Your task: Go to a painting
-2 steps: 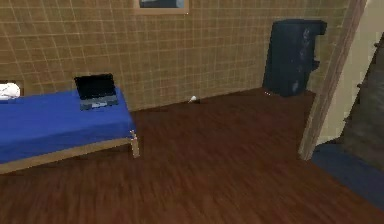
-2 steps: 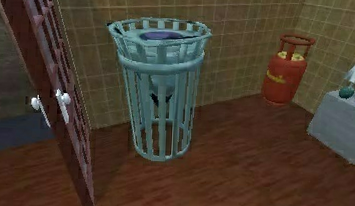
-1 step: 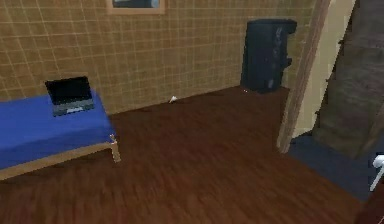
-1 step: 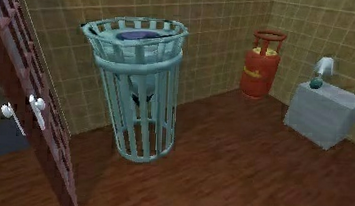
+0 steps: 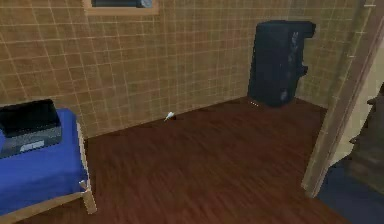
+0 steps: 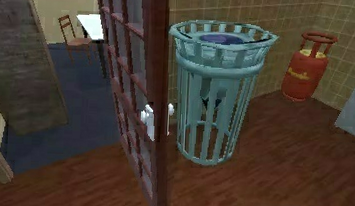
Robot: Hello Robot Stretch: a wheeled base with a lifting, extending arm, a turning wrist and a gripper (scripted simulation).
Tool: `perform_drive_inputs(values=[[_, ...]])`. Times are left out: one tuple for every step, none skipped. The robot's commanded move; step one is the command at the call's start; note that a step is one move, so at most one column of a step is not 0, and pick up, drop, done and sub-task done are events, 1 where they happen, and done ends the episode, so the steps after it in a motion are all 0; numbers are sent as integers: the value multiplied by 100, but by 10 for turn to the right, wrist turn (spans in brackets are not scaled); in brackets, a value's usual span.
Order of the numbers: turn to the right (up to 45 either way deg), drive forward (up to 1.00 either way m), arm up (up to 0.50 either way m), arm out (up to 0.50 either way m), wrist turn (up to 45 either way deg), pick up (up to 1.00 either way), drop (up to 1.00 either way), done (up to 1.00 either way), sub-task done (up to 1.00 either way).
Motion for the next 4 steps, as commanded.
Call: perform_drive_inputs(values=[[120,0,0,0,0,0,0,0,0],[30,0,0,0,0,0,0,0,0],[0,100,0,0,0,0,0,0,0],[0,65,0,0,0,0,0,0,0]])
